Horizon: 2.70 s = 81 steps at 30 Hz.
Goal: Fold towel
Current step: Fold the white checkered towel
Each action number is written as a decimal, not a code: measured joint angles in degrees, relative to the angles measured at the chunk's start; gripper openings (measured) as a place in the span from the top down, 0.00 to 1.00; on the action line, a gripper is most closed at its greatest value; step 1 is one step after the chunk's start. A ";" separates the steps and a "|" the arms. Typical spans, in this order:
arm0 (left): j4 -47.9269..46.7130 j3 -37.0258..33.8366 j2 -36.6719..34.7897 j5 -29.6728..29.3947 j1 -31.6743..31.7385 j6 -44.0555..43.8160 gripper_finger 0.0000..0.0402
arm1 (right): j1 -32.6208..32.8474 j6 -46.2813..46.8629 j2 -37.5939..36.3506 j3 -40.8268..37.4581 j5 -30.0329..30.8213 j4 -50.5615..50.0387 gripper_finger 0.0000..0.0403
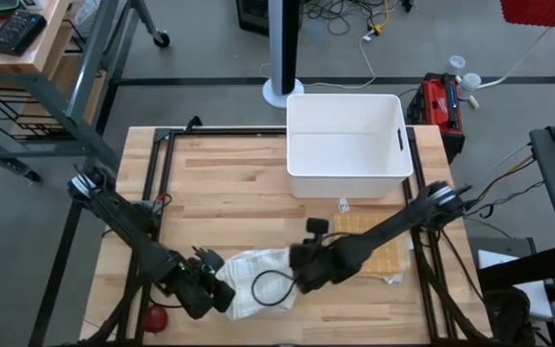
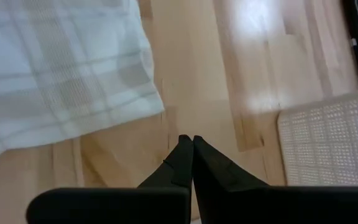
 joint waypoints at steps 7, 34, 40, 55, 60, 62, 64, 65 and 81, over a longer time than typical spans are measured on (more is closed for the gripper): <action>5.39 -0.07 5.57 0.70 1.26 0.29 0.47 | -0.15 0.05 -12.37 -11.23 0.03 9.12 1.00; -1.69 0.68 0.48 -9.67 1.71 5.28 0.99 | -0.42 -8.56 -11.53 -13.73 -10.93 17.15 1.00; -16.52 5.02 -0.76 -7.40 -0.14 1.47 1.00 | -0.50 -8.92 -11.14 -13.73 -13.47 18.78 1.00; -33.36 10.63 0.47 -0.93 -2.14 -4.37 1.00 | -0.49 -9.59 -11.04 -13.73 -15.42 23.55 1.00; -33.36 11.77 -0.78 -3.29 -4.43 -7.27 1.00 | -0.50 -10.24 -9.44 -13.71 -16.26 35.04 1.00; -35.04 12.68 -0.89 -3.84 -5.50 -8.44 1.00 | -0.66 -10.67 -7.16 -13.71 -17.97 40.74 1.00; -36.35 13.19 -0.89 -5.20 -6.61 -9.95 1.00 | -0.86 -11.12 -4.22 -13.64 -20.06 45.50 1.00; -36.41 13.25 -0.90 -5.92 -7.14 -10.61 1.00 | -1.06 -11.14 -2.70 -13.20 -21.34 47.21 1.00; -37.80 12.35 -0.89 -6.68 -9.93 -13.34 1.00 | -3.43 -7.01 22.89 12.21 -28.68 43.44 1.00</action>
